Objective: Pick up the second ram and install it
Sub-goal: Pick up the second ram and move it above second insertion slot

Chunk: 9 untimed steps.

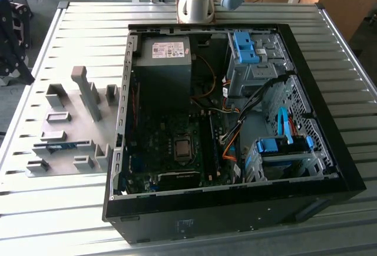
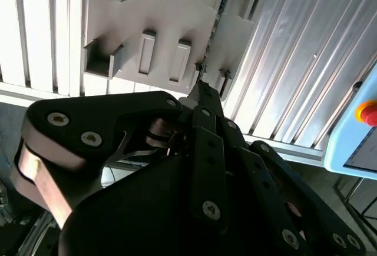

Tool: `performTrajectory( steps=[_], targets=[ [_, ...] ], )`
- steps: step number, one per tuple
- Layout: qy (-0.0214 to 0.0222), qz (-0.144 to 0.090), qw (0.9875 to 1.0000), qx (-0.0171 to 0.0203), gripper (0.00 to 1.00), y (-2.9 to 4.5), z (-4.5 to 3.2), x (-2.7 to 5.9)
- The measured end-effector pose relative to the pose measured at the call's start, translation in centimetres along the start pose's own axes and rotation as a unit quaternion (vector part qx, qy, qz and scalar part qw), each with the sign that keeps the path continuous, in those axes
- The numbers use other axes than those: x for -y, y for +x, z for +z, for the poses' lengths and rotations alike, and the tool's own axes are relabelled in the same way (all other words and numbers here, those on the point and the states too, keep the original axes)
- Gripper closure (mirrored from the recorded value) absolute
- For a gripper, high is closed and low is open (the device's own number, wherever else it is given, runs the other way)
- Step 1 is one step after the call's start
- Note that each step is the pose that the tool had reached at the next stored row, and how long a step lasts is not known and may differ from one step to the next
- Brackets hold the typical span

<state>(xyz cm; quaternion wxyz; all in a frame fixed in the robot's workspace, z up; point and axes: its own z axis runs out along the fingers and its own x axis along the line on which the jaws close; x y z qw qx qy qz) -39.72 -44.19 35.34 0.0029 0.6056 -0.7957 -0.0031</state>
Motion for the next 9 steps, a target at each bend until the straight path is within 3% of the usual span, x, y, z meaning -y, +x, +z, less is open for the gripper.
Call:
performTrajectory(
  steps=[4,9],
  targets=[
    [0.0001,-0.036,0.9993,-0.0002,0.9,0.0,0.22,-0.02],
    [0.0001,-0.052,0.9987,-0.0004,0.89,0.05,0.47,-0.15]
  ],
)
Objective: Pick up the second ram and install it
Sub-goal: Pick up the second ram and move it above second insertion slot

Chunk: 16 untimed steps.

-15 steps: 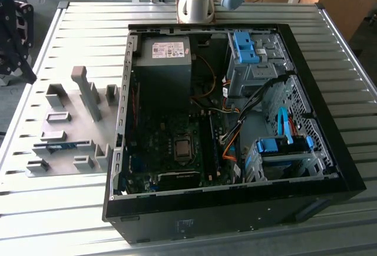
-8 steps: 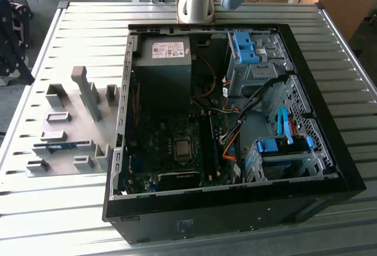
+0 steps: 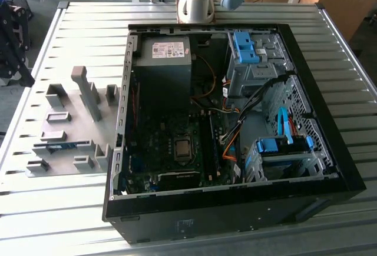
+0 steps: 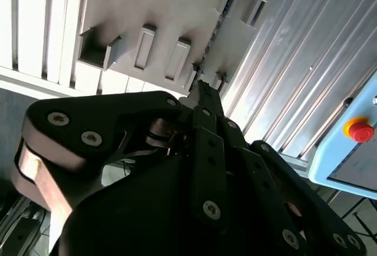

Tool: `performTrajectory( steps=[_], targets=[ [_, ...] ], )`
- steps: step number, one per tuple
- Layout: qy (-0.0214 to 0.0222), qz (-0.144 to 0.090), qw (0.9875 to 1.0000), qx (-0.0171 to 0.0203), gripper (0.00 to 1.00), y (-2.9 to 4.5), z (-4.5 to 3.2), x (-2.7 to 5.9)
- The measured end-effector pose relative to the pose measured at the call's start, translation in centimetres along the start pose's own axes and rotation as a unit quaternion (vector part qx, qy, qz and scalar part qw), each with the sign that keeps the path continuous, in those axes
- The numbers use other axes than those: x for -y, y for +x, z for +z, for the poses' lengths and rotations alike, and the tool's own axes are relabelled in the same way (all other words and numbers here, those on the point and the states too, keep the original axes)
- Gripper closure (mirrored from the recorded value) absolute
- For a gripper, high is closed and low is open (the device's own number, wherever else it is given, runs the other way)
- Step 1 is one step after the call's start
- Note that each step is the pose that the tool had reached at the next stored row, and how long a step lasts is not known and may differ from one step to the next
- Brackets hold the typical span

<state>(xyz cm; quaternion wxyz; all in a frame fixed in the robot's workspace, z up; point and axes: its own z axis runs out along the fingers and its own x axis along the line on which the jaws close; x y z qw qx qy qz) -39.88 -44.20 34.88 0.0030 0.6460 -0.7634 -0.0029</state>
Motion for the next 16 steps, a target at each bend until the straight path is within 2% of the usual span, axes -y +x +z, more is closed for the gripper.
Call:
performTrajectory(
  steps=[1,3,4,5,13,16],
  targets=[
    [0.0,-0.008,1.0,-0.0001,0.89,0.0,0.06,-0.01],
    [0.0001,-0.021,0.9998,-0.0001,0.77,0.02,0.25,-0.03],
    [0.0,-0.025,0.9997,-0.0002,0.77,0.06,0.4,-0.06],
    [0.0,-0.026,0.9997,-0.0002,0.7,0.09,0.58,-0.1],
    [0.0,-0.027,0.9996,-0.0002,0.7,0.3,2.04,-0.5],
    [0.0,-0.035,0.9994,-0.0002,0.7,0.43,2.57,-0.55]
  ],
)
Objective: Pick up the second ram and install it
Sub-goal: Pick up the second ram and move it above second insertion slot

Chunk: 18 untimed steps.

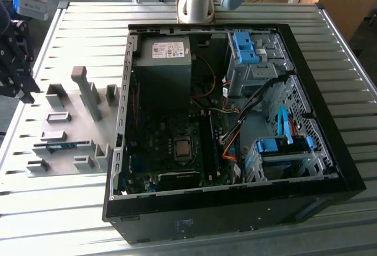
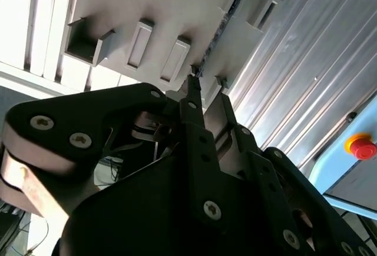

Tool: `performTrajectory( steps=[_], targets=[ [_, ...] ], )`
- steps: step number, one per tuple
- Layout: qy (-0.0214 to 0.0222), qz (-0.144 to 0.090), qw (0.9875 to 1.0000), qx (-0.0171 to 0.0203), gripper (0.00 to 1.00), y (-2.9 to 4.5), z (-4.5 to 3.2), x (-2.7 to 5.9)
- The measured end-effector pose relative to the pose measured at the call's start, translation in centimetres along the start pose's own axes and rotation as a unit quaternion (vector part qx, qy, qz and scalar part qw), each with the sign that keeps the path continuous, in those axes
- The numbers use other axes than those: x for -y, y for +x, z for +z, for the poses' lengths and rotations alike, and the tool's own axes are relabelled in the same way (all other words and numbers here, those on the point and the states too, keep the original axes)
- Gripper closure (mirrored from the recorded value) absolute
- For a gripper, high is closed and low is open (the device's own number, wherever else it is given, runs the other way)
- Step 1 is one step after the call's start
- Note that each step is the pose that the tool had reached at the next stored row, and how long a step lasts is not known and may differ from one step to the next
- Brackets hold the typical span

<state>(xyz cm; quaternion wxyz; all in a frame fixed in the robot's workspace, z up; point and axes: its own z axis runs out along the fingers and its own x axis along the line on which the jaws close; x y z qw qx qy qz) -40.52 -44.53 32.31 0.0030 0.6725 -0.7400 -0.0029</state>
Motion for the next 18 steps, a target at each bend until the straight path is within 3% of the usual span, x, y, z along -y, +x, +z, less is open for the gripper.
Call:
performTrajectory(
  steps=[4,6,18],
  targets=[
    [0.0,-0.018,0.9998,-0.0001,0.69,0.1,0.55,-0.08],
    [0.0001,-0.018,0.9998,0.0,0.63,0.14,0.9,-0.21],
    [-0.0006,-0.018,0.9998,-0.0001,0.63,0.42,3.09,-0.37]
  ],
)
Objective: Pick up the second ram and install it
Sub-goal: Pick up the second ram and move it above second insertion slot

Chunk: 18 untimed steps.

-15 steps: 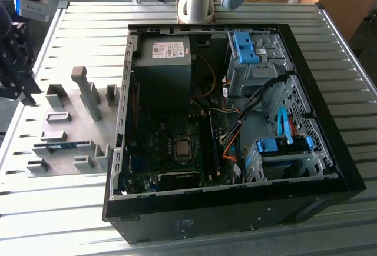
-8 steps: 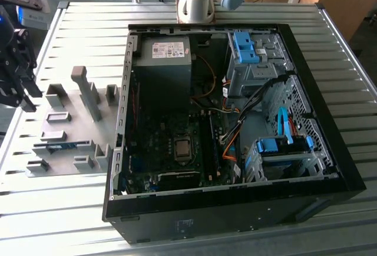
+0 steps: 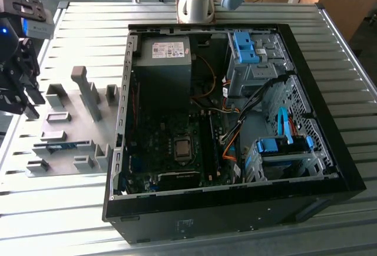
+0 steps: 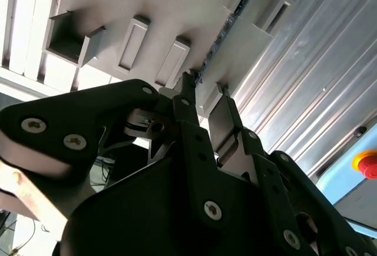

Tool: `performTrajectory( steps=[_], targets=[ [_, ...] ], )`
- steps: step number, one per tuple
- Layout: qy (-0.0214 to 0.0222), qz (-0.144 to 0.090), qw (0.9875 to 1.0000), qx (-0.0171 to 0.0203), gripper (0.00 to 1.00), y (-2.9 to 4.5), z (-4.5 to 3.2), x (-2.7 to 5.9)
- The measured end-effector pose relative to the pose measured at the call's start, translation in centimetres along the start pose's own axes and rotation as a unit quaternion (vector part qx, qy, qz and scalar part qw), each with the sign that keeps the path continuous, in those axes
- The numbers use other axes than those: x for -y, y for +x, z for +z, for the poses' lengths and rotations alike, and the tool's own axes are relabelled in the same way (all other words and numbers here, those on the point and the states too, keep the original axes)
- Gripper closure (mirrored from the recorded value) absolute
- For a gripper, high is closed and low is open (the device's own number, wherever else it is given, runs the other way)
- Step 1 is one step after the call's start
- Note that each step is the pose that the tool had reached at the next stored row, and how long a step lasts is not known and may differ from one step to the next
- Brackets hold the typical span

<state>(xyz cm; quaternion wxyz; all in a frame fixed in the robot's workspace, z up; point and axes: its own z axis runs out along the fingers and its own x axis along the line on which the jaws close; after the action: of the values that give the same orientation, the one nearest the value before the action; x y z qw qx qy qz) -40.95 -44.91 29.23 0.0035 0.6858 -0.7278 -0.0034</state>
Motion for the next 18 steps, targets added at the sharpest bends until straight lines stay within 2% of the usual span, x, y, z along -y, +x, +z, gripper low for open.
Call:
performTrajectory(
  steps=[4,18],
  targets=[
    [0.0,0.0,1.0,0.0,0.63,0.28,0.69,0.02],
    [0.0,0.0,1.0,-0.0001,0.63,0.31,0.83,0.02]
  ],
)
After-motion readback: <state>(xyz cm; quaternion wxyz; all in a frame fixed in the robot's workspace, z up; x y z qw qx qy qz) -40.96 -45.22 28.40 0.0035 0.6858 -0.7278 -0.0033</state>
